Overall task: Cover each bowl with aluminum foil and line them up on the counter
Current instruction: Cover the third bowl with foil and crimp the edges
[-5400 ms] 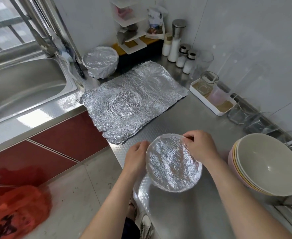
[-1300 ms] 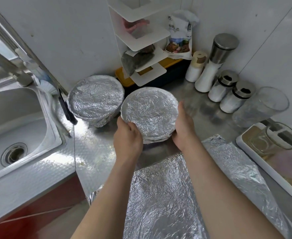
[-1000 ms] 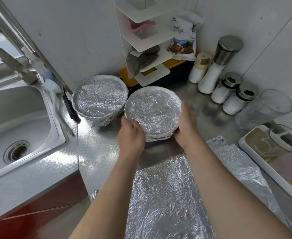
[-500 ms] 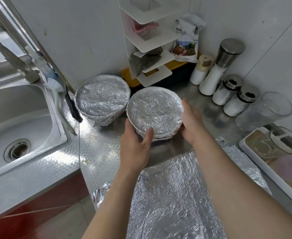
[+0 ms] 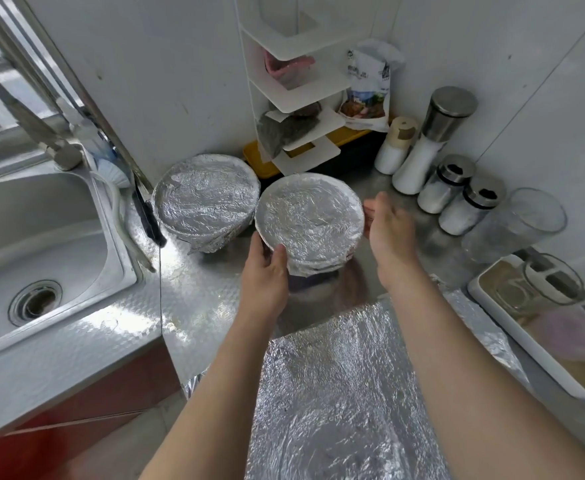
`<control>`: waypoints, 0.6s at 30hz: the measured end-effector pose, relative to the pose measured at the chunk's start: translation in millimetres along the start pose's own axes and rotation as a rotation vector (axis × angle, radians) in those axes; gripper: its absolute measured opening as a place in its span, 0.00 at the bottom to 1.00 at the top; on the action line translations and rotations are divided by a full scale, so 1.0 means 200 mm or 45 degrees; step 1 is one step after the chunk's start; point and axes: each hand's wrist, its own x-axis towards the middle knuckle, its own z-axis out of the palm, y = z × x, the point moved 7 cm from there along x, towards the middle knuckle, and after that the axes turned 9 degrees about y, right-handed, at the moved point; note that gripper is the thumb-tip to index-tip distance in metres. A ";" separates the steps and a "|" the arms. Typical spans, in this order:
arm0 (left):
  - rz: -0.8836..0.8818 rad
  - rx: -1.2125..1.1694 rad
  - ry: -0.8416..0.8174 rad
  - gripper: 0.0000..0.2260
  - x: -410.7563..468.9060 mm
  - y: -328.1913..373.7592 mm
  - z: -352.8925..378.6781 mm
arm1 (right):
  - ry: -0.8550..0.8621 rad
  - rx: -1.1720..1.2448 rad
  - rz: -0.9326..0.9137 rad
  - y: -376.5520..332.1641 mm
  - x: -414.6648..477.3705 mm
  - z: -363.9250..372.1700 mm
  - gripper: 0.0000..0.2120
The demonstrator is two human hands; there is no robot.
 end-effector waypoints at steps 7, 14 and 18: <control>0.442 0.565 -0.087 0.25 -0.28 0.10 -0.09 | -0.314 -0.343 -0.299 -0.11 -0.21 -0.15 0.22; 0.730 1.334 -0.687 0.26 -0.99 -0.20 -0.01 | -0.554 -1.197 -0.583 0.17 -0.73 -0.57 0.23; 0.676 1.492 -0.813 0.32 -1.27 -0.34 -0.08 | -0.603 -1.404 -0.469 0.38 -0.98 -0.83 0.25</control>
